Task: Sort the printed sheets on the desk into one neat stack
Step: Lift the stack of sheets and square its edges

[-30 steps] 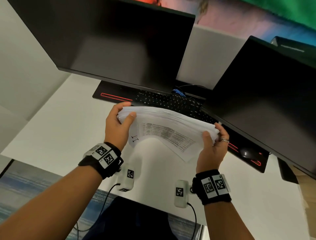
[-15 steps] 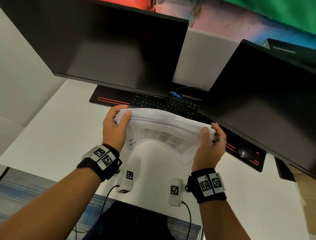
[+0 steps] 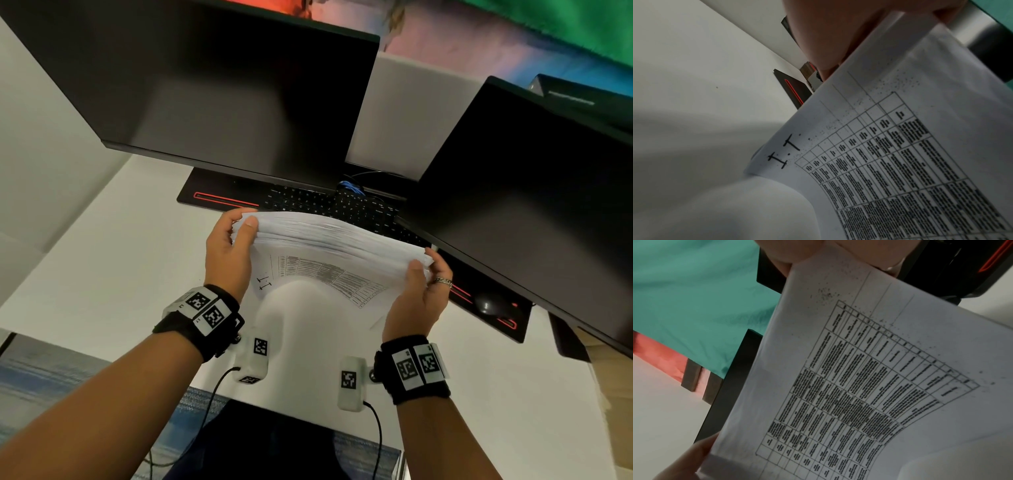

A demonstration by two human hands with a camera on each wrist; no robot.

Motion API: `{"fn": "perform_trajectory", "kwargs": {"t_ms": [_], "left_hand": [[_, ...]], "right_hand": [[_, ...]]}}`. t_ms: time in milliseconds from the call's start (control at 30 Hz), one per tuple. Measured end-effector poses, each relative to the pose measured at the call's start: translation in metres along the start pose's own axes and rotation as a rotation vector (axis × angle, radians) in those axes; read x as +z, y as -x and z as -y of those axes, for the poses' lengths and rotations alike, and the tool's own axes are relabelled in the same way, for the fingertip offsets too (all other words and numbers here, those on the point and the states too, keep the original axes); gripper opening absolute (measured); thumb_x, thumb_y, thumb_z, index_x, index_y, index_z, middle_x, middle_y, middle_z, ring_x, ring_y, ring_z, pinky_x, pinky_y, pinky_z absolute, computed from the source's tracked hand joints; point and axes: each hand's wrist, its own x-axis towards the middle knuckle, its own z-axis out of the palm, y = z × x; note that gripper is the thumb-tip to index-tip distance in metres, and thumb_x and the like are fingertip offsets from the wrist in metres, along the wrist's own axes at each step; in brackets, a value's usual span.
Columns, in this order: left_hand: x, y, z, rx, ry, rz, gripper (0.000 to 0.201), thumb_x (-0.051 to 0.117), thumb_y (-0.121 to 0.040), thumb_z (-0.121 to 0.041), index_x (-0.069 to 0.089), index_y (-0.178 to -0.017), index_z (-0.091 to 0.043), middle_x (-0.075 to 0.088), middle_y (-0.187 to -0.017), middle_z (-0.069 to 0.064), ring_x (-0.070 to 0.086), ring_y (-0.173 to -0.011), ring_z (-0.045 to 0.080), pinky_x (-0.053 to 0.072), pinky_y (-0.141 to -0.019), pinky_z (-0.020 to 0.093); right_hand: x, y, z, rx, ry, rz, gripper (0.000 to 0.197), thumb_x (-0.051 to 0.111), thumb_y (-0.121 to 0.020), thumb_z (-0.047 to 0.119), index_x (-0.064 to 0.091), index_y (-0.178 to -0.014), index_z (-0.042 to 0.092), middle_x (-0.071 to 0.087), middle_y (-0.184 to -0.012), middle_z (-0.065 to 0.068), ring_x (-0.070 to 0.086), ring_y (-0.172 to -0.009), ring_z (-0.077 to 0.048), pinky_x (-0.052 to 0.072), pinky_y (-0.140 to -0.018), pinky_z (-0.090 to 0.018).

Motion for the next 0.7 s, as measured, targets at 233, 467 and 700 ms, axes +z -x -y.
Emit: {"fn": "perform_trajectory", "kwargs": {"t_ms": [233,467,700], "left_hand": [[0.003,-0.002,-0.007,-0.033,0.028,-0.032,0.021,0.057,-0.091,-0.039,0.07,-0.102,-0.026,0.068,-0.103,-0.011,0.058,-0.098,0.012,0.047,-0.091,0.034],[0.002,0.0,-0.009,-0.027,0.044,-0.02,0.034,0.057,-0.088,-0.046,0.072,-0.102,-0.019,0.07,-0.106,0.001,0.061,-0.102,0.018,0.048,-0.09,0.034],[0.005,-0.003,-0.016,-0.08,0.063,-0.022,0.029,0.058,-0.087,-0.041,0.078,-0.094,-0.021,0.074,-0.1,0.001,0.064,-0.106,0.028,0.05,-0.099,0.047]], "right_hand": [[0.005,0.0,0.007,-0.025,0.029,-0.019,0.018,0.061,-0.094,0.014,0.065,-0.107,0.026,0.062,-0.097,0.009,0.064,-0.081,0.0,0.052,-0.063,-0.014],[0.007,0.0,0.01,-0.018,0.073,-0.059,0.023,0.064,-0.091,0.012,0.066,-0.106,0.029,0.06,-0.093,0.016,0.061,-0.08,-0.001,0.052,-0.065,-0.014],[0.006,0.0,0.013,-0.055,0.06,-0.064,0.009,0.064,-0.093,0.018,0.069,-0.099,0.022,0.059,-0.086,0.006,0.055,-0.07,0.005,0.047,-0.061,-0.008]]}}
